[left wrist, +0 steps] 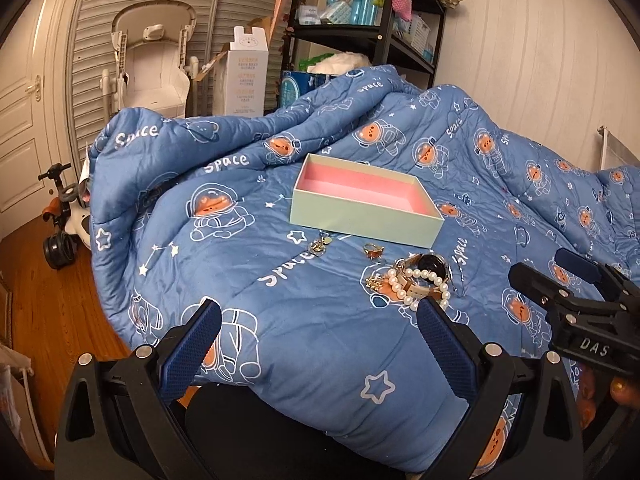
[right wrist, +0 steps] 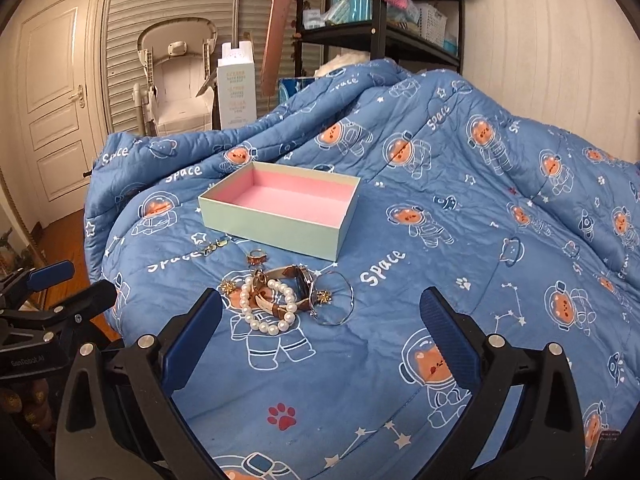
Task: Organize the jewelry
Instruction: 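Move both tools down toward the jewelry pile beside the pink-lined box, then grasp the small silver ring with the left tool while the right grasps the twisted silver bangle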
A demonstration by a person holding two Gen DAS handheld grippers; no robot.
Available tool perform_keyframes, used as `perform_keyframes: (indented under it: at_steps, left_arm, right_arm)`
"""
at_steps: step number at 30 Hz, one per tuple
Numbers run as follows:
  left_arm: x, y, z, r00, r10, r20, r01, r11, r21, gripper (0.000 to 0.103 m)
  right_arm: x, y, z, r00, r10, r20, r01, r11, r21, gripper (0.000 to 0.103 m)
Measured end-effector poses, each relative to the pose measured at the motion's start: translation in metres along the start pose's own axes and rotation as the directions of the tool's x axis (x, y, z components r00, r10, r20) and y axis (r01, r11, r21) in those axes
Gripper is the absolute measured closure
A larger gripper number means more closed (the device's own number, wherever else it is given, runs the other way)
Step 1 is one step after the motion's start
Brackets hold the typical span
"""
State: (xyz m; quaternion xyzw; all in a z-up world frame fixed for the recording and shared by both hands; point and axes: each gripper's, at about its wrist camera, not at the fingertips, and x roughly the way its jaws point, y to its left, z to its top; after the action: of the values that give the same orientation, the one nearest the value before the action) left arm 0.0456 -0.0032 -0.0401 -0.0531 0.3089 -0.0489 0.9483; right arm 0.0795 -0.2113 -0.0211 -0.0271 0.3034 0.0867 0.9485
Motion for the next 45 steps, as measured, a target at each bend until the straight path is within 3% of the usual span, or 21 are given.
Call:
perform_keyframes:
  at_steps: [6,10,15,19,25,30,35,38,41,45]
  left_arm:
    - [0.018,-0.005,-0.002,0.995,-0.073,-0.070,0.076,0.996,0.040,0.007]
    - [0.032,-0.006,0.000,0.987,-0.108,-0.122,0.116,0.991,0.061,0.007]
    - [0.056,0.007,0.012,0.978,-0.128,-0.164,0.137,0.989,0.049,0.023]
    - [0.084,0.020,0.024,0.971,-0.116,-0.210,0.125,0.992,0.033,0.045]
    - [0.115,0.020,0.036,0.961,-0.117,-0.249,0.140,0.987,0.078,0.061]
    - [0.134,0.020,0.042,0.955,-0.121,-0.270,0.146,0.986,0.076,0.065]
    - [0.146,0.019,0.043,0.951,-0.120,-0.286,0.150,0.985,0.085,0.066]
    - [0.150,0.021,0.045,0.948,-0.129,-0.290,0.153,0.986,0.062,0.067]
    - [0.154,0.020,0.046,0.949,-0.124,-0.291,0.148,0.987,0.062,0.071]
    - [0.159,0.020,0.050,0.949,-0.121,-0.290,0.141,0.989,0.047,0.079]
  right_arm:
    - [0.033,-0.011,0.008,0.989,0.088,-0.116,-0.087,0.996,0.015,0.005]
    - [0.056,-0.023,0.010,0.964,0.165,-0.210,-0.156,0.986,0.055,0.005]
    - [0.083,-0.041,0.012,0.922,0.267,-0.280,-0.248,0.963,0.104,0.005]
    - [0.099,-0.047,0.010,0.908,0.270,-0.320,-0.270,0.962,0.044,0.012]
    - [0.122,-0.057,0.009,0.889,0.277,-0.364,-0.314,0.948,-0.048,0.023]
    - [0.131,-0.059,0.011,0.874,0.311,-0.374,-0.376,0.919,-0.114,0.029]
    - [0.136,-0.049,0.012,0.845,0.355,-0.400,-0.461,0.863,-0.207,0.029]
    - [0.140,-0.046,0.012,0.842,0.352,-0.408,-0.473,0.846,-0.247,0.033]
    - [0.148,-0.043,0.011,0.828,0.359,-0.431,-0.496,0.827,-0.264,0.046]
    - [0.154,-0.043,0.013,0.827,0.363,-0.429,-0.499,0.826,-0.263,0.047]
